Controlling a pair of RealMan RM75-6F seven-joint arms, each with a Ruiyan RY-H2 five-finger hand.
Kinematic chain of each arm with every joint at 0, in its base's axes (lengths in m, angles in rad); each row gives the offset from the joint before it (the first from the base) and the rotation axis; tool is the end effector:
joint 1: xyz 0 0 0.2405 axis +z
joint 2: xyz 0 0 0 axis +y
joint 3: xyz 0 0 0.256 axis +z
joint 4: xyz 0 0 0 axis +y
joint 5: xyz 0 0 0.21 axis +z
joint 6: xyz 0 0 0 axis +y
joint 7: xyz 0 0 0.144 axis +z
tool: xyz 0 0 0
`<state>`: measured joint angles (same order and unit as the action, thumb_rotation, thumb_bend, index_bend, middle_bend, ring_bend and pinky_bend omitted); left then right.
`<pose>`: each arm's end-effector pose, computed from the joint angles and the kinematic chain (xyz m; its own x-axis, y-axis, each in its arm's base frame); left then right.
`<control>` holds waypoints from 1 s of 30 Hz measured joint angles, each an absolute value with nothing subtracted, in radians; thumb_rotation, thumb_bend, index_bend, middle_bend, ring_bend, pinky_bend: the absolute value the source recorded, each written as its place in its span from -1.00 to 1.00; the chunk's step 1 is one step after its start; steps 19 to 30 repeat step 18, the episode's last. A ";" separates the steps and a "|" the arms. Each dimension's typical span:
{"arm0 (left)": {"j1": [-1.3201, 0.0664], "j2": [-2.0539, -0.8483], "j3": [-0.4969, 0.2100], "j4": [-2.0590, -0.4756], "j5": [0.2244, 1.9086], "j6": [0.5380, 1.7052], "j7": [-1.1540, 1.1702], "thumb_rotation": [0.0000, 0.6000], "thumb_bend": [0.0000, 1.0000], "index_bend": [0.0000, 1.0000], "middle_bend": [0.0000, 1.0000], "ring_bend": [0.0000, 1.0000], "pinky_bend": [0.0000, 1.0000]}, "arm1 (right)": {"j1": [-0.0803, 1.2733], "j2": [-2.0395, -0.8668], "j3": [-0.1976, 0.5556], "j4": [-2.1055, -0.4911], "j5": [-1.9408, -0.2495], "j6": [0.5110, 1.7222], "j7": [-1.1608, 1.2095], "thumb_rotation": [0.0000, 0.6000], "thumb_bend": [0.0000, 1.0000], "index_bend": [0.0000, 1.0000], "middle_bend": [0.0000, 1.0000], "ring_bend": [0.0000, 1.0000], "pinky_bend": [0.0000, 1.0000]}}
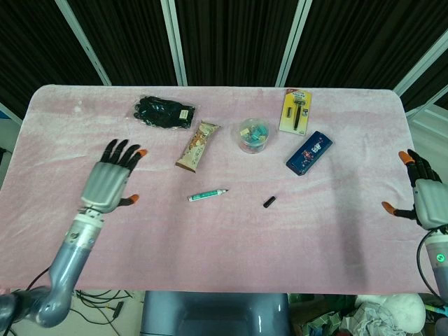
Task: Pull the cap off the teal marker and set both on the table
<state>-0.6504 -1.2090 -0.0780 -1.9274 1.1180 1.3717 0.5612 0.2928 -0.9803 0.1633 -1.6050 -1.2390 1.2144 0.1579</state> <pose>-0.1495 0.2967 0.1029 0.5217 -0.0066 0.8531 0.8228 -0.2603 -0.5052 -0.3094 -0.2692 0.2054 0.3083 -0.0345 0.9507 -0.9483 0.0688 0.3100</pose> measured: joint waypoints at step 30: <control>-0.207 -1.120 0.142 -1.705 1.399 1.649 0.140 1.00 -0.92 -0.66 -0.77 -1.00 -1.00 | 0.040 -1.040 0.018 -1.733 -1.396 1.537 -0.095 1.00 -0.98 -1.00 -1.00 -0.90 -0.68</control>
